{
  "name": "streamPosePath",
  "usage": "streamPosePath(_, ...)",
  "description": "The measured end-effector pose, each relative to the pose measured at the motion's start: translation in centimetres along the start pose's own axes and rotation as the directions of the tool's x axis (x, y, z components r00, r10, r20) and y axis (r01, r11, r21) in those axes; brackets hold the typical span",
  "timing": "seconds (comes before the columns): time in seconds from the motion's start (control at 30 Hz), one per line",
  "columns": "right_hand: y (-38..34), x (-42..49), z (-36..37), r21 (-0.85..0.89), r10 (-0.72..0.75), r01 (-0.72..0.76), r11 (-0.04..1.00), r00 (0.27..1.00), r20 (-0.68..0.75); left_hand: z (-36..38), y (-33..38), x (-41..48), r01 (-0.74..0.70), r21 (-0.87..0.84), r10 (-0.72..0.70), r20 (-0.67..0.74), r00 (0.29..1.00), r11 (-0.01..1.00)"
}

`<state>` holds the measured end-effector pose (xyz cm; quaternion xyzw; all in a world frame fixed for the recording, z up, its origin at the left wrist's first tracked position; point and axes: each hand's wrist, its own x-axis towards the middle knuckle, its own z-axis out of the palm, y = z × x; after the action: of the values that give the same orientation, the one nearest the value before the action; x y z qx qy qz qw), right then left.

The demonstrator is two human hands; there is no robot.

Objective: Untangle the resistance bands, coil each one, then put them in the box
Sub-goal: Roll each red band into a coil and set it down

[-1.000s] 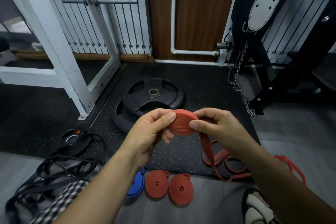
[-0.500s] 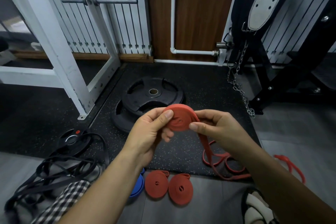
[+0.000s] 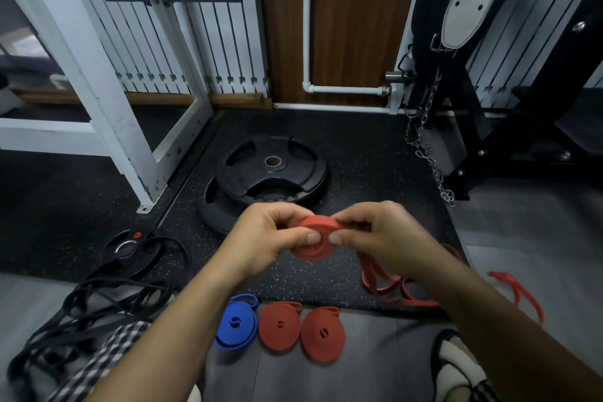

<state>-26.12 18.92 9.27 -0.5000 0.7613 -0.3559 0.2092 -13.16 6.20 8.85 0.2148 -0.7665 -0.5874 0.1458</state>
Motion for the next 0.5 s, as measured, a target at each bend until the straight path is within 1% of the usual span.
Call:
streamPosePath(0.07,-0.2,0.0,-0.5,0.237,0.038,-0.043,0.971,0.999,0.026,-0.2,0.2,-0.1,0.007,-0.176,-0.015,-0.048,0.999,0.984)
streamPosePath(0.1,-0.2,0.0,-0.7,0.325,0.051,-0.059,0.944,0.998,0.032,-0.1,0.3,-0.2,0.005,-0.246,-0.023,-0.071,0.997,0.969)
streamPosePath(0.2,-0.1,0.1,-0.1,0.477,0.091,-0.082,0.875,0.996,0.005,0.4,0.4,-0.2,-0.008,-0.393,-0.057,-0.153,0.987,0.919)
streamPosePath(0.27,-0.3,0.3,1.0,0.610,0.112,-0.076,0.788,0.994,-0.020,1.0,0.3,-0.1,-0.006,-0.481,-0.097,-0.189,0.977,0.877)
streamPosePath(0.3,-0.4,0.3,1.5,0.650,0.117,-0.066,0.757,0.992,-0.036,1.2,0.3,-0.1,-0.005,-0.520,-0.113,-0.195,0.974,0.854)
streamPosePath(0.37,-0.6,0.3,1.5,0.680,0.141,-0.065,0.731,0.988,-0.057,1.3,0.4,-0.1,0.001,-0.556,-0.124,-0.182,0.976,0.831)
streamPosePath(0.4,-0.7,0.3,1.2,0.666,0.150,-0.075,0.742,0.987,-0.057,1.1,0.3,-0.1,0.011,-0.534,-0.117,-0.165,0.979,0.845)
streamPosePath(0.43,-0.7,0.3,0.8,0.615,0.152,-0.081,0.784,0.986,-0.064,0.8,0.3,0.0,0.018,-0.465,-0.097,-0.147,0.984,0.885)
streamPosePath(0.5,-0.3,0.1,0.4,0.390,0.126,-0.075,0.918,0.987,-0.105,0.1,0.1,0.1,0.001,-0.228,-0.026,-0.106,0.994,0.974)
